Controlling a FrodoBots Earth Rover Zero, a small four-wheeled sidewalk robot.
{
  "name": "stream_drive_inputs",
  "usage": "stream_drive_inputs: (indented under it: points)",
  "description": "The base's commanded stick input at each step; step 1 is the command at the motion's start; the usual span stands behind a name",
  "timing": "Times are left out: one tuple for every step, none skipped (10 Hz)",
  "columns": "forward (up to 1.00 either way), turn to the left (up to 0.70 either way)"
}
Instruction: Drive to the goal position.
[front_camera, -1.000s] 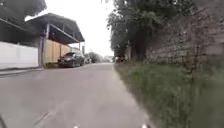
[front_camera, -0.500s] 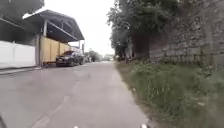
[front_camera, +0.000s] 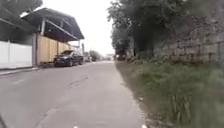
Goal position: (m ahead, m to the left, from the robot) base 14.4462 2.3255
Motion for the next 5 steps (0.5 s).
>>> stream_drive_inputs:
  points:
    - [1.00, 0.00]
    - [1.00, 0.00]
    - [1.00, 0.00]
    - [1.00, 0.00]
    - [1.00, 0.00]
